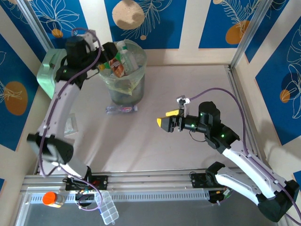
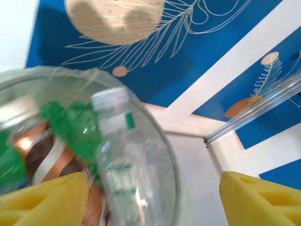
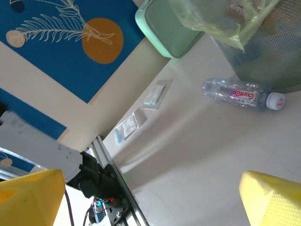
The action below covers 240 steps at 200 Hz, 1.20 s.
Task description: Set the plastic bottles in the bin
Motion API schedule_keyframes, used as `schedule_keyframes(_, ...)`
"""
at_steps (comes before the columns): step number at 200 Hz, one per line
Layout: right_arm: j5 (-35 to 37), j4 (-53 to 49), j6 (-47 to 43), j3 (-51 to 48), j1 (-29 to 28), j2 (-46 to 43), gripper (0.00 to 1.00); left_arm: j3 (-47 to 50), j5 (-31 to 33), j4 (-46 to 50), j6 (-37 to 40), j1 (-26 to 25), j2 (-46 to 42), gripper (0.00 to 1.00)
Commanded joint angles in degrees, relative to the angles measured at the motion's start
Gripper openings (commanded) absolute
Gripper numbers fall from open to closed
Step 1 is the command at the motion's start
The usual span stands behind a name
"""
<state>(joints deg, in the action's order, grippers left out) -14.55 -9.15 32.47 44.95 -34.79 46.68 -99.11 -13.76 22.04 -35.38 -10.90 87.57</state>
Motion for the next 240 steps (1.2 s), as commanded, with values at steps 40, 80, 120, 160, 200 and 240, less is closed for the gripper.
schedule_keyframes(40, 9.8, -0.3, 3.6, -2.6, 0.4, -4.1, 0.95, 34.7, 26.0, -1.3, -32.1, 0.2, -23.4, 0.74)
schedule_keyframes(80, 9.5, -0.4, 4.3, -2.9, 0.4, -4.6, 0.95, 49.0, 30.4, 0.7, -46.3, 0.2, -30.1, 0.81)
schedule_keyframes(120, 8.3, 0.3, 5.0, -4.0, 0.3, -5.6, 0.95, 57.8, 20.9, -13.2, -53.5, 0.3, -21.8, 0.83)
schedule_keyframes(160, 8.4, -1.5, 3.8, -4.4, 0.3, -7.7, 0.95, 58.0, 14.3, -23.3, -56.7, 0.2, -8.4, 0.84)
schedule_keyframes(200, 7.2, -2.1, 2.6, -4.8, 0.5, -8.1, 0.95, 57.6, 13.8, -31.1, -58.4, -0.2, -0.1, 0.85)
schedule_keyframes(240, 6.9, -1.4, 2.3, -4.9, 1.0, -7.1, 0.95, 55.3, 13.1, -35.8, -59.5, -1.1, 6.8, 0.81)
